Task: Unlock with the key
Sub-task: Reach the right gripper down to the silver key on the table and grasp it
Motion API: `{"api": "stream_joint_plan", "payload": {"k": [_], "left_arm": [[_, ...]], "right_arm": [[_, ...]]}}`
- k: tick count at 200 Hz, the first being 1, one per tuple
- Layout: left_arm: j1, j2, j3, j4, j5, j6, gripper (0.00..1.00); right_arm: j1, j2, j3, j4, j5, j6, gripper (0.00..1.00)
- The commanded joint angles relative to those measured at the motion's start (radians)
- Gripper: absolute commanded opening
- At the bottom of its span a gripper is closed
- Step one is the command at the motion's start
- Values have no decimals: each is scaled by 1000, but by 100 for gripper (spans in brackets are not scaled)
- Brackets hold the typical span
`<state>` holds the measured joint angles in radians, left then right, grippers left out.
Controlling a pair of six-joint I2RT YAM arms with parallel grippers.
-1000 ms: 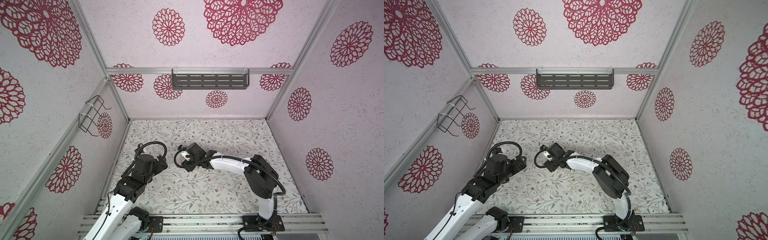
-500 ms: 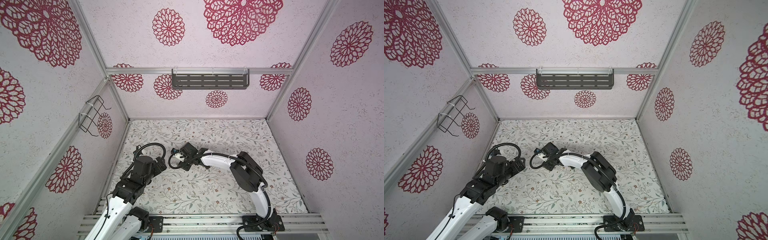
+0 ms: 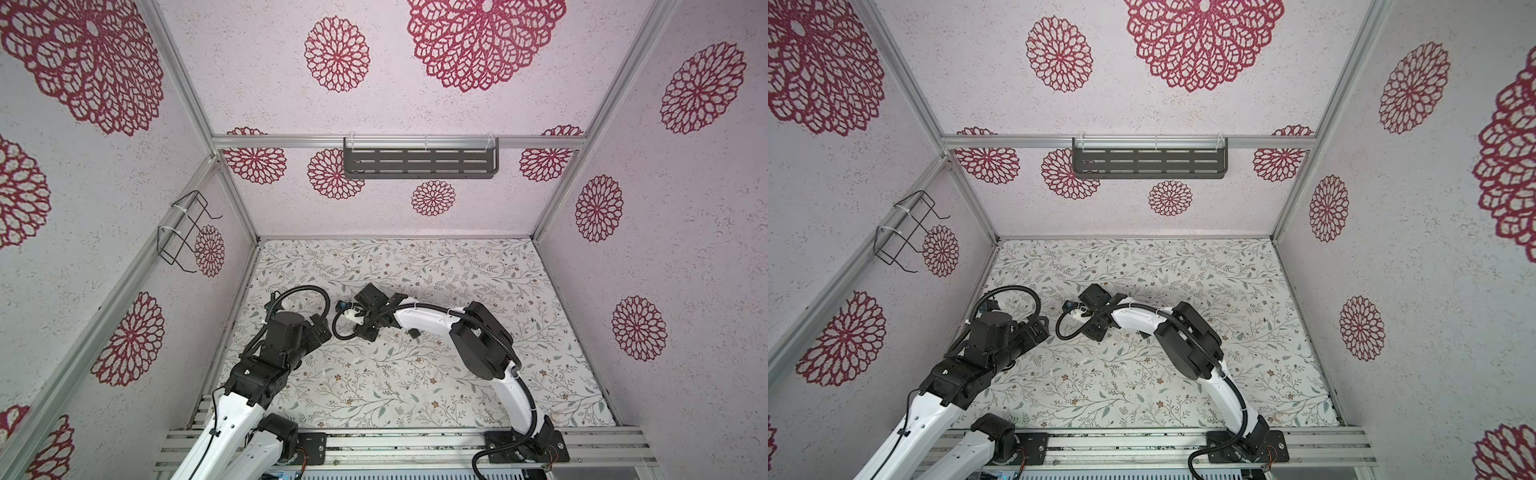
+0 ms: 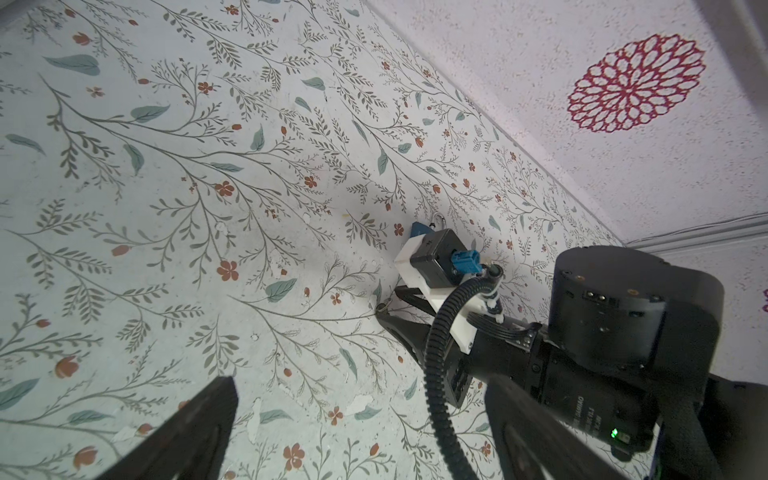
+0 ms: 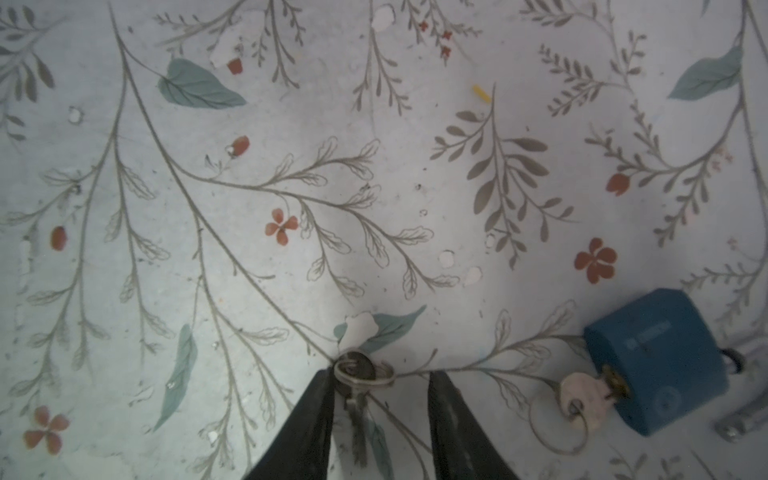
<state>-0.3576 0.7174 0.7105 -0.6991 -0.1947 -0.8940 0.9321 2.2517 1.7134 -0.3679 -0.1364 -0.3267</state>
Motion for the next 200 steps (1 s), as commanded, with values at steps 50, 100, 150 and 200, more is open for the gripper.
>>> {"api": "stream_joint_plan", "payload": {"k": [50,100,150,200], "left_arm": [[25,10,10,-5,3,15,98],[30,15,10,0,9,17,97],[37,26,6,8,22,15,97],[39,26,3,15,33,12,97]], "right_arm": [[3,54,113,-89,-44,-65,33],[1,63,136,-111,-51,-72,21],[0,43,136,-115,-54,-66,14],[-1,35,138,-115,-49,-58,6]]}}
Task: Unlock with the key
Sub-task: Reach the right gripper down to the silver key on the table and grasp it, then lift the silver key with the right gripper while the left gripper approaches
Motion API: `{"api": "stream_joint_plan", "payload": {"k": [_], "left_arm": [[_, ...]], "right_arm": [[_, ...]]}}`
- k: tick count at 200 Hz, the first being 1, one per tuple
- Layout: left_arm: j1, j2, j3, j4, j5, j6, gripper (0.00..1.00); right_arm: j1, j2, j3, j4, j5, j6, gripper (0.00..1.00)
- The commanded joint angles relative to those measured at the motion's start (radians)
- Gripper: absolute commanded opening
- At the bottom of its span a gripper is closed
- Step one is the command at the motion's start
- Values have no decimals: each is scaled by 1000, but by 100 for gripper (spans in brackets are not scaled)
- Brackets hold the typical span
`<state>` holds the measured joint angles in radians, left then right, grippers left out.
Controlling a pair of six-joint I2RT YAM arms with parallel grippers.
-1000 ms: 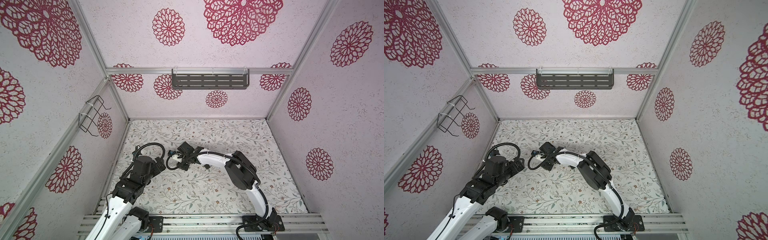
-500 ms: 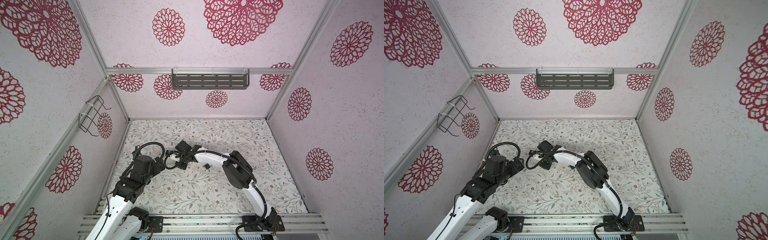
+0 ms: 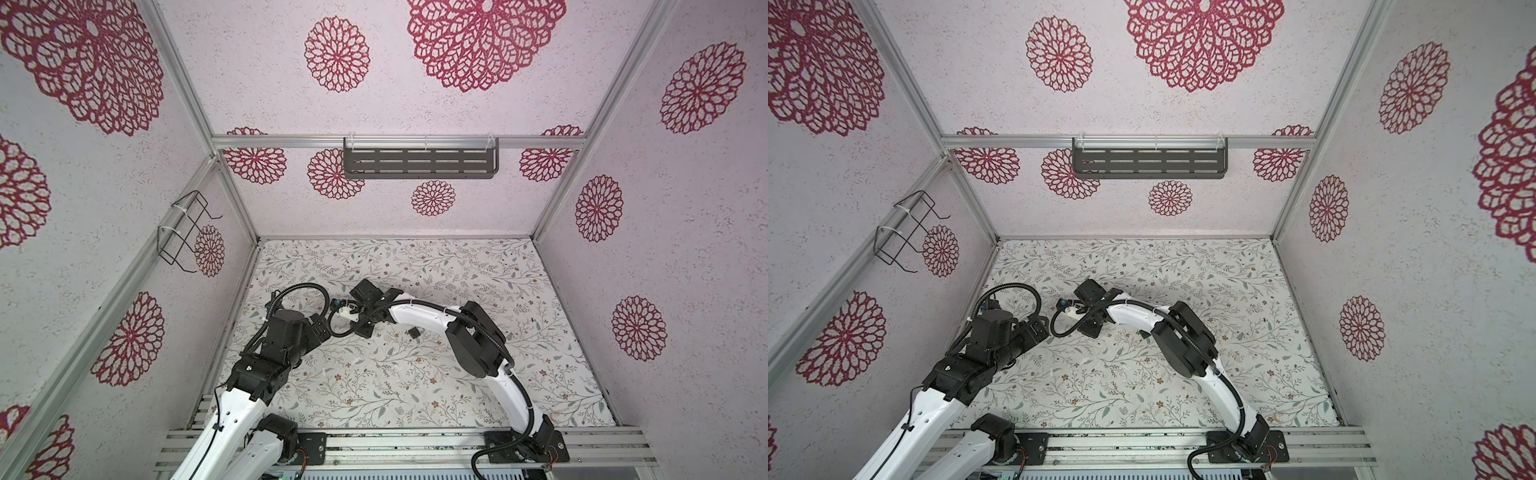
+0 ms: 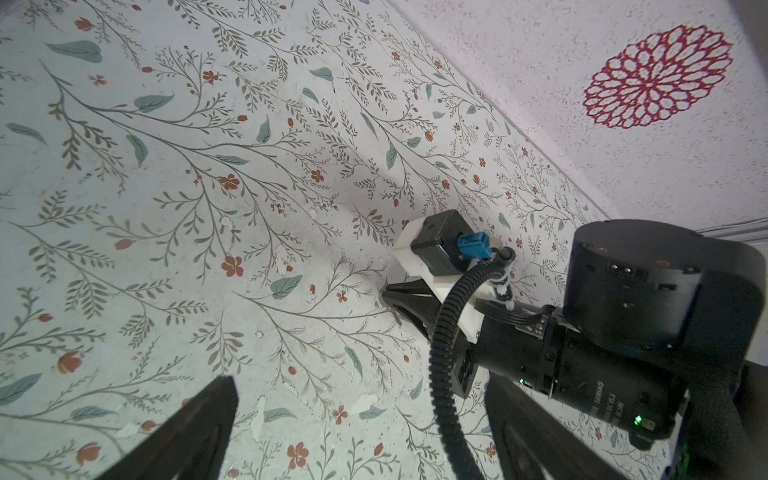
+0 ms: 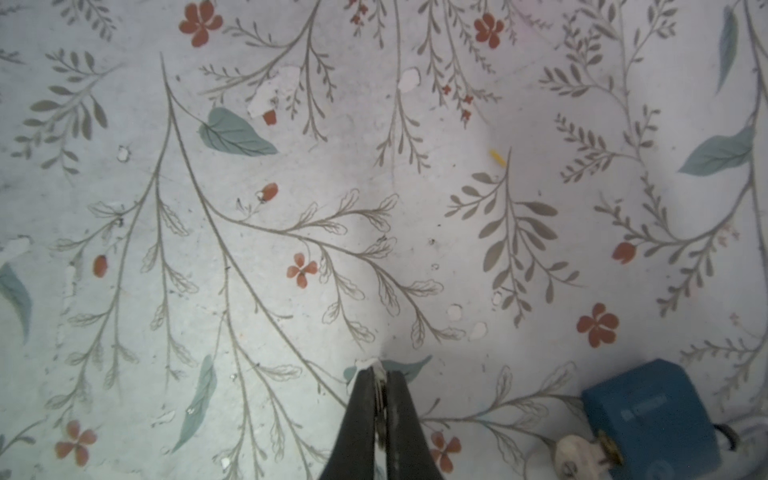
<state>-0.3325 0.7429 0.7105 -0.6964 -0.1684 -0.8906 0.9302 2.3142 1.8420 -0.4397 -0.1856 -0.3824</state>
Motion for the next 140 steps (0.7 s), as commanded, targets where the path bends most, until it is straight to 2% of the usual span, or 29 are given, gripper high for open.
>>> {"api": "stream_joint_plan", "payload": {"k": [1,29,71,104,140], "left_arm": [[13,0,3,12,7,9,97],[17,-2,1,19,16,6,97],[19,-14,11,15,26,2,97],[20,-27,25,16,34,-5,97],[20,-36,38,45,75,5,98]], "right_arm": [[0,-28,10,-44,0,-1,6],[-1,-43,5,-38,0,13,1],[-11,-95,-24,-21,2,76,0],[-28,-201,-134,52,-8,181,0],[-67,-375,-316,167,-32,378,0]]}}
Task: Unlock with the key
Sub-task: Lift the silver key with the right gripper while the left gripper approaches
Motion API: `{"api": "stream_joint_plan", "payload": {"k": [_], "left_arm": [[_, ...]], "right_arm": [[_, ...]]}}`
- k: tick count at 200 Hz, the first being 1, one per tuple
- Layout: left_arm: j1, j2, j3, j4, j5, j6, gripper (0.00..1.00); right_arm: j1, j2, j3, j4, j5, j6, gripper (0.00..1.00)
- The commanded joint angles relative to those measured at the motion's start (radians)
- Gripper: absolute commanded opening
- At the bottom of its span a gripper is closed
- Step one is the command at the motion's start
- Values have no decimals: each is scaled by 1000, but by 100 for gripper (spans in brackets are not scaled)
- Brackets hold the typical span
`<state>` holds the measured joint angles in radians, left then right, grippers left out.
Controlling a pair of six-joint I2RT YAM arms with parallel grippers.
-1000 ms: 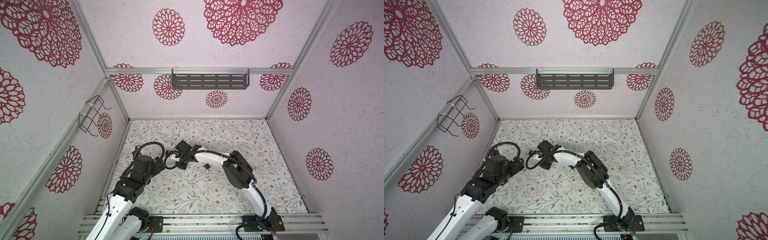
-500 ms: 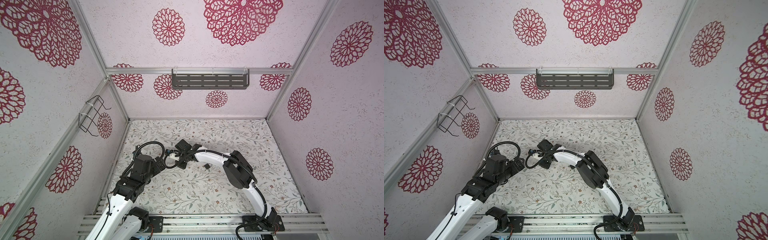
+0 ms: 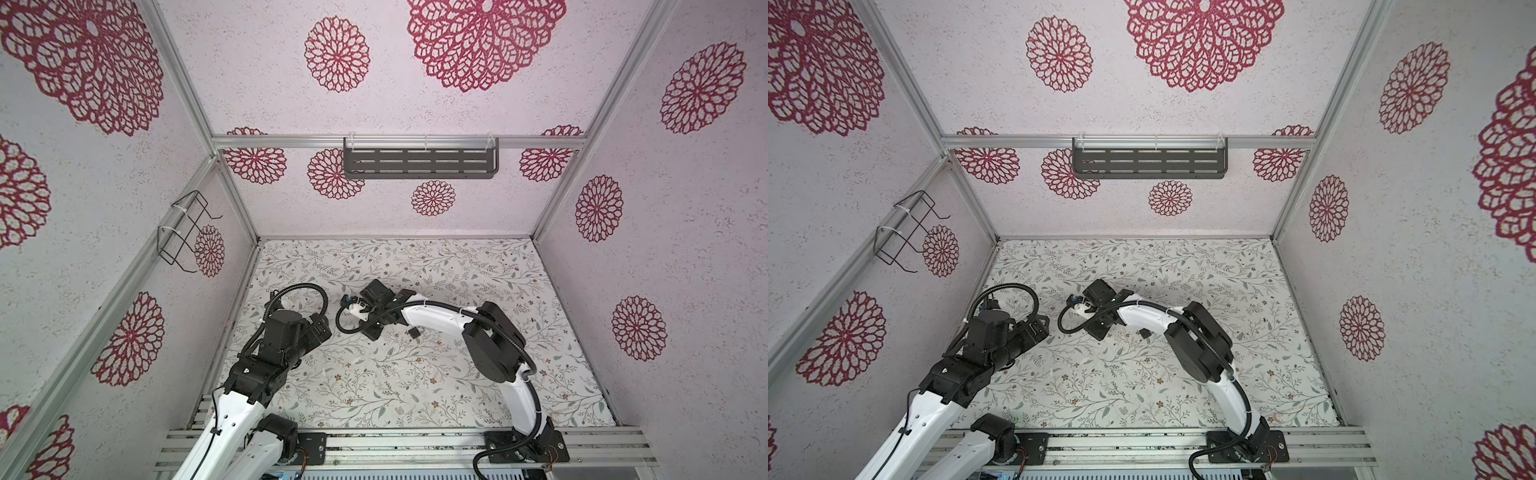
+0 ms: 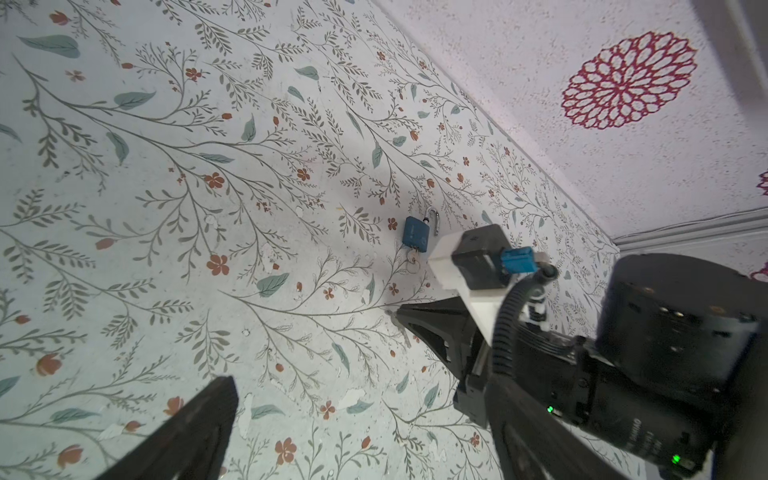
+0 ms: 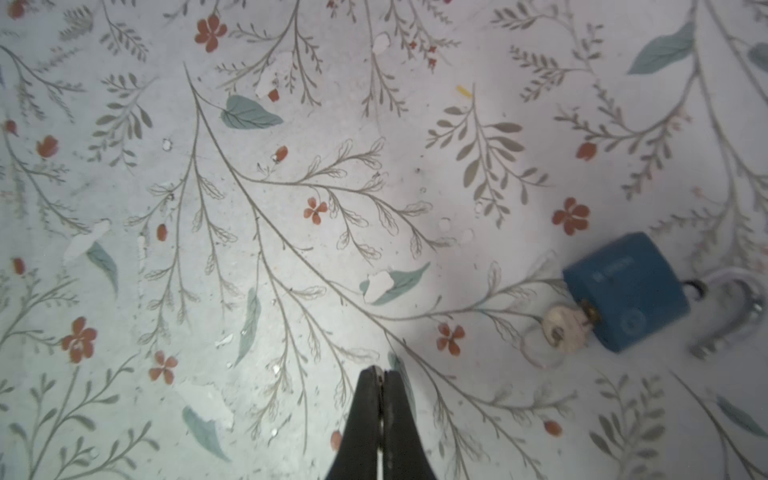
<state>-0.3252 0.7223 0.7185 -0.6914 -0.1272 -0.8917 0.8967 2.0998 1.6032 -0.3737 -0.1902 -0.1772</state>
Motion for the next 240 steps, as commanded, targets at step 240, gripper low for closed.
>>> {"api": "stream_joint_plan", "payload": {"k": [240], "left_arm": [[-546,214,-93,915,129,-105,68]], "right_arm": [[56,-1031,-766,622,342,635,0]]}}
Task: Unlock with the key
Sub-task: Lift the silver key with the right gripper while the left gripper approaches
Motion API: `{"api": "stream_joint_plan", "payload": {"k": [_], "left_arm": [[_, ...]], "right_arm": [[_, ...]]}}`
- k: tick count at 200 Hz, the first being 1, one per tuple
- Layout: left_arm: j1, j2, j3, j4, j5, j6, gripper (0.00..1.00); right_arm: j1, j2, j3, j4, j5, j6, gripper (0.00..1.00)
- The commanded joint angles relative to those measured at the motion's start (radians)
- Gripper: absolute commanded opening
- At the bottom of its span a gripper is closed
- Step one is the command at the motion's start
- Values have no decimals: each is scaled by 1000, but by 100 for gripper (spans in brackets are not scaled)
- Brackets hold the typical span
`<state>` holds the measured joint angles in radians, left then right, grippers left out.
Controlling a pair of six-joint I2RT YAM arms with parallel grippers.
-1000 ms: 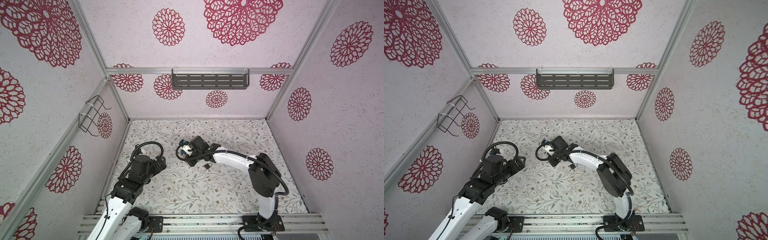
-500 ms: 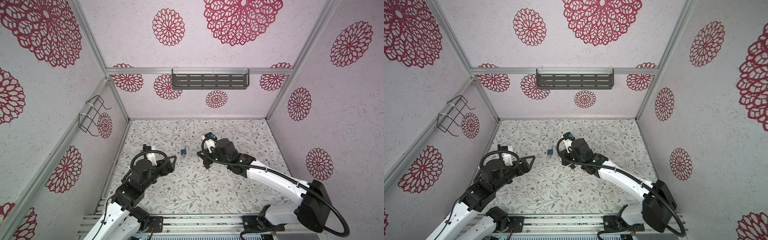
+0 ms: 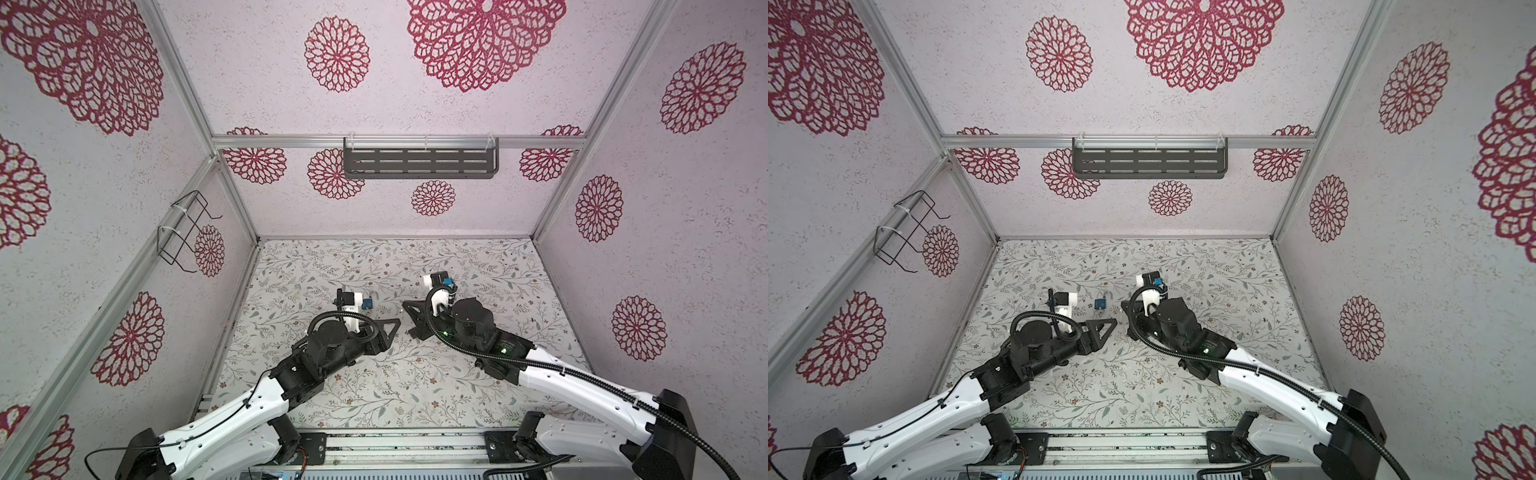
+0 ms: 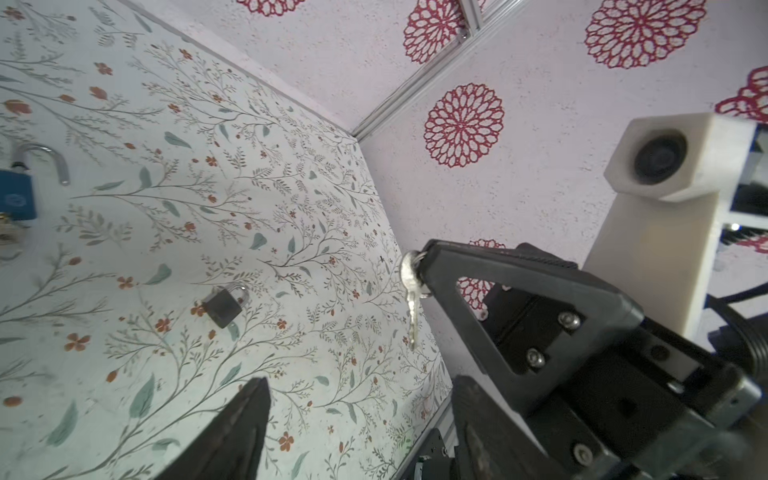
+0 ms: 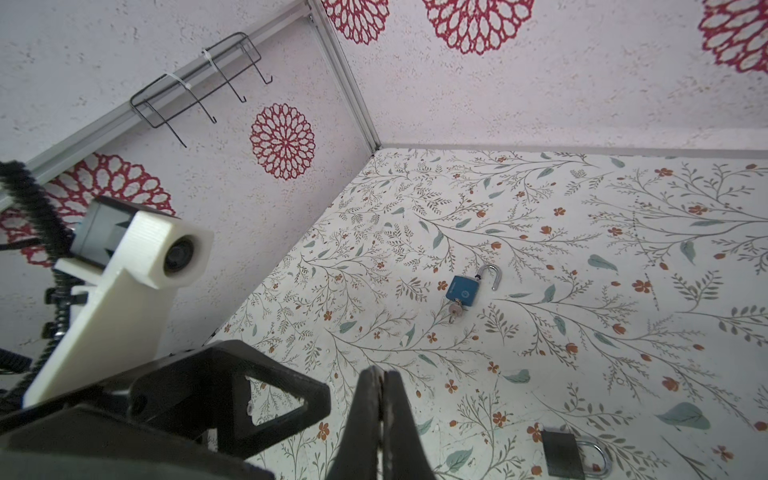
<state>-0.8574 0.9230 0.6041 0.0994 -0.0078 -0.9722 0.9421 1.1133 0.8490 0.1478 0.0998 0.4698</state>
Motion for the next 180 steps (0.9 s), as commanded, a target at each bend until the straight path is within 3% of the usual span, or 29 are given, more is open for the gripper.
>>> {"api": "stream_joint_plan", "payload": {"k": [1,55,180], "left_arm": [[-13,14,22,127,11,-25,68],[-19,41,26,168,4,-28,50],[-17,116,59,232,6,-20,24]], "right_arm": [[11,-46,-13,102,52,-12,0],[15,-48,-31,168,15,-23,0],[19,-37,-53,225,-12,-19,0]]}}
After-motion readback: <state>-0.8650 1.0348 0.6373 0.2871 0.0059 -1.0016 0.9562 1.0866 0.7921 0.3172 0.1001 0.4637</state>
